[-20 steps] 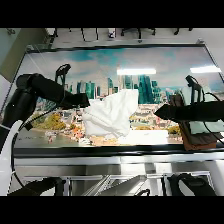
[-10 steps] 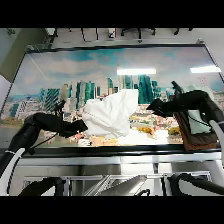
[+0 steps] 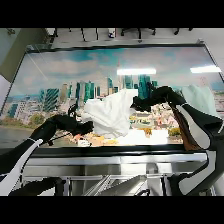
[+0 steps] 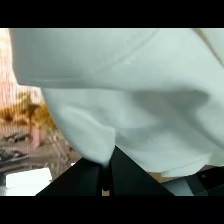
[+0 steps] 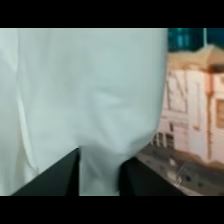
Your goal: Fold the shirts.
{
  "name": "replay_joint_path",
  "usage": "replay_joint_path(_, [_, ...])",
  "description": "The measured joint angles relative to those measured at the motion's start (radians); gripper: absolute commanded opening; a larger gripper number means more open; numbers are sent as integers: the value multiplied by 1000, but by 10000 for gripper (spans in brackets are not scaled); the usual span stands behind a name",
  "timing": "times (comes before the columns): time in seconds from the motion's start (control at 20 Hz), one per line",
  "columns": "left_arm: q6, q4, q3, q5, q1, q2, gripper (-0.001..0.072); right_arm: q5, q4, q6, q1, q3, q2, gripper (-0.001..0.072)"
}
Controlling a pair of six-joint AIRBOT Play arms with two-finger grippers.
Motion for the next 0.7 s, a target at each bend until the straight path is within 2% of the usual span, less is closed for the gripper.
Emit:
replay_joint_path(0.2, [31, -3, 63, 8, 71, 15, 12, -19, 6, 6, 11, 114, -24, 17])
replay_joint_path(0.35, [45, -3, 144, 40, 143, 111, 11, -90, 8, 3, 2, 212, 32, 17])
replay_joint_path(0.7, [56, -7, 636, 98, 251, 466, 11, -209, 7, -52, -63, 605, 443, 17])
